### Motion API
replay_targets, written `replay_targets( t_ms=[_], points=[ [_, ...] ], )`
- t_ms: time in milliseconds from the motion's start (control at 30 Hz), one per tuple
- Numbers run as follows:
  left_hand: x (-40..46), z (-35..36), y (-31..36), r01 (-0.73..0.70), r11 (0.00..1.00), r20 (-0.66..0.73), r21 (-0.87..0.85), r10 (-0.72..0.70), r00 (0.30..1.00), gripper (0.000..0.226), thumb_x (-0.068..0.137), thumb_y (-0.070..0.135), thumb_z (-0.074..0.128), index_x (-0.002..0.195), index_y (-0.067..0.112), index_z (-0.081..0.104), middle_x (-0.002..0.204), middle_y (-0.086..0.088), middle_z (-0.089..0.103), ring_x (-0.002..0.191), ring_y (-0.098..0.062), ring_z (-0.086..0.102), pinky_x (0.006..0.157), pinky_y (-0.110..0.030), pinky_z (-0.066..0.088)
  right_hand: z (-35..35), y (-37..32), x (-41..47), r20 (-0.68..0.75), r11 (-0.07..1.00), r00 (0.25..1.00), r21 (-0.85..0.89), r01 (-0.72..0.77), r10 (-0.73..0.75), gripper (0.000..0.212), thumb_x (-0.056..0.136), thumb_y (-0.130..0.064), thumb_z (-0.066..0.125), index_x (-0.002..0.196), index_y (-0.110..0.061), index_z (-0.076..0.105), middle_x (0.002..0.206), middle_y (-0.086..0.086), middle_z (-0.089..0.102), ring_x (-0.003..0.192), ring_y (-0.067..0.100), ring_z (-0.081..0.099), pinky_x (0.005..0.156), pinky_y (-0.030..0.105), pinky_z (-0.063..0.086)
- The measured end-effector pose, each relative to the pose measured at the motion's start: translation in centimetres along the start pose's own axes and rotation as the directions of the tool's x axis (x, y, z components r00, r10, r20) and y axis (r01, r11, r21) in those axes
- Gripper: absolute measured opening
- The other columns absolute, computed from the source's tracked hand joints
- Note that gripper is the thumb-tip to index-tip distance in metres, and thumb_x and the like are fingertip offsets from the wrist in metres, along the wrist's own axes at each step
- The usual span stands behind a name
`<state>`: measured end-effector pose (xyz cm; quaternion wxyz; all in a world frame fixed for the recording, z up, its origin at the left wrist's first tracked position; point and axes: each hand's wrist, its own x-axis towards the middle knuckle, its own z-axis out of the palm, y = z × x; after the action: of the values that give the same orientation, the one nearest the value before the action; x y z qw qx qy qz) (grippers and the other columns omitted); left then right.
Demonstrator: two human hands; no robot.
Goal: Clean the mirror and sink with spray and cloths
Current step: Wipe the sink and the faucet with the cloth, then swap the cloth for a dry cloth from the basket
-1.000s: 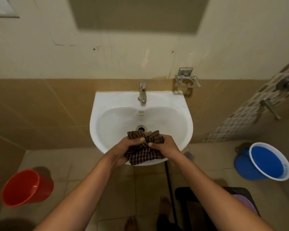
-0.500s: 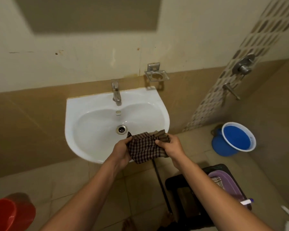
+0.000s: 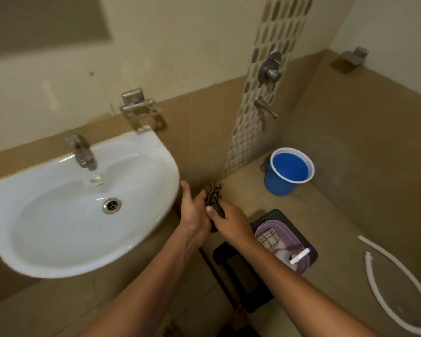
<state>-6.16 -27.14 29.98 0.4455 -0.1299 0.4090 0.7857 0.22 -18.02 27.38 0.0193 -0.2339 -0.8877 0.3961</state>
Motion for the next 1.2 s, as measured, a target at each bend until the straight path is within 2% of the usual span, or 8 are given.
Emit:
replay_targets(
  t_ms=[200, 267, 400, 567, 767, 933, 1100, 1200],
  points=[
    [2.6, 6.5, -4.8, 0.099, 0.992, 0.146, 0.082, -0.110, 0.983, 0.116, 0.069, 0.096, 0.017, 0.141, 0.011, 0.049, 0.135, -0.013, 0.061, 0.130, -0.031, 0.052, 0.116, -0.052, 0.030, -4.7, 7.1, 0.6, 0.077, 0.811, 0.950, 0.503, -0.299, 0.303, 0.032, 0.093, -0.037, 0.059, 0.120, -0.019, 0.062, 0.109, 0.002, 0.070, 0.102, 0.020, 0.066, 0.088, 0.039, 0.055],
    [3.3, 8.1, -5.7, 0.108, 0.988, 0.192, 0.110, -0.128, 0.973, 0.104, 0.075, 0.092, 0.012, 0.127, 0.014, 0.058, 0.128, -0.011, 0.065, 0.128, -0.028, 0.053, 0.116, -0.047, 0.030, -6.0, 9.0, 0.9, 0.097, 0.695, 0.930, 0.638, -0.332, 0.355, 0.032, 0.093, -0.027, 0.062, 0.123, -0.016, 0.061, 0.114, 0.006, 0.069, 0.103, 0.020, 0.066, 0.084, 0.034, 0.055],
    [5.7, 11.5, -6.9, 0.103, 0.918, 0.190, 0.383, -0.188, 0.964, 0.080, 0.091, 0.074, 0.024, 0.136, 0.013, 0.052, 0.130, -0.005, 0.061, 0.122, -0.019, 0.054, 0.104, -0.038, 0.039, -9.9, 13.1, 1.6, 0.084, 0.428, 0.870, 0.845, -0.321, 0.487, 0.030, 0.094, -0.005, 0.057, 0.123, 0.000, 0.059, 0.114, 0.018, 0.066, 0.095, 0.028, 0.065, 0.063, 0.025, 0.056],
    [9.3, 13.8, -9.0, -0.041, 0.747, -0.004, 0.663, 0.058, 0.998, 0.018, 0.094, 0.017, 0.063, 0.111, 0.011, 0.062, 0.111, -0.006, 0.065, 0.098, -0.015, 0.061, 0.082, -0.027, 0.047, -13.3, 17.5, 0.9, 0.121, 0.174, 0.783, 0.944, -0.282, 0.611, 0.023, 0.093, -0.012, 0.058, 0.115, -0.009, 0.062, 0.103, 0.012, 0.070, 0.094, 0.028, 0.066, 0.079, 0.038, 0.055],
    [12.5, 14.9, -13.1, 0.194, 0.689, 0.085, 0.698, -0.349, 0.933, 0.020, 0.094, 0.015, 0.061, 0.112, 0.007, 0.067, 0.098, -0.006, 0.075, 0.089, -0.018, 0.072, 0.073, -0.027, 0.058, -12.4, 20.6, -0.3, 0.205, -0.067, 0.787, 0.977, -0.205, 0.582, 0.031, 0.097, -0.014, 0.045, 0.122, -0.004, 0.061, 0.109, 0.016, 0.071, 0.101, 0.031, 0.067, 0.089, 0.044, 0.054],
    [15.4, 13.8, -15.0, 0.187, 0.503, 0.000, 0.844, -0.349, 0.937, 0.022, 0.095, 0.015, 0.062, 0.115, 0.006, 0.065, 0.116, -0.015, 0.069, 0.096, -0.022, 0.069, 0.078, -0.030, 0.057, -9.5, 22.3, -0.1, 0.167, -0.009, 0.702, 0.975, -0.224, 0.693, 0.023, 0.097, -0.015, 0.051, 0.113, -0.009, 0.066, 0.106, 0.015, 0.071, 0.101, 0.032, 0.067, 0.085, 0.046, 0.055],
    [18.3, 12.3, -15.6, 0.137, 0.356, 0.012, 0.924, -0.387, 0.922, 0.023, 0.097, 0.013, 0.059, 0.120, 0.007, 0.060, 0.117, -0.013, 0.066, 0.100, -0.024, 0.064, 0.074, -0.025, 0.054, -7.2, 22.6, 0.6, -0.064, 0.364, 0.601, 0.844, -0.394, 0.797, 0.017, 0.097, -0.016, 0.055, 0.105, -0.010, 0.068, 0.104, 0.007, 0.069, 0.094, 0.018, 0.064, 0.068, 0.014, 0.048],
    [20.6, 10.9, -15.5, 0.144, 0.322, 0.002, 0.936, -0.412, 0.911, 0.021, 0.096, 0.009, 0.060, 0.117, 0.010, 0.060, 0.123, -0.015, 0.064, 0.109, -0.028, 0.062, 0.086, -0.033, 0.052, -5.6, 23.1, 1.1, -0.111, 0.397, 0.530, 0.792, -0.463, 0.841, 0.020, 0.095, -0.020, 0.059, 0.106, -0.007, 0.069, 0.102, 0.006, 0.070, 0.090, 0.017, 0.064, 0.063, 0.015, 0.046]
  ],
)
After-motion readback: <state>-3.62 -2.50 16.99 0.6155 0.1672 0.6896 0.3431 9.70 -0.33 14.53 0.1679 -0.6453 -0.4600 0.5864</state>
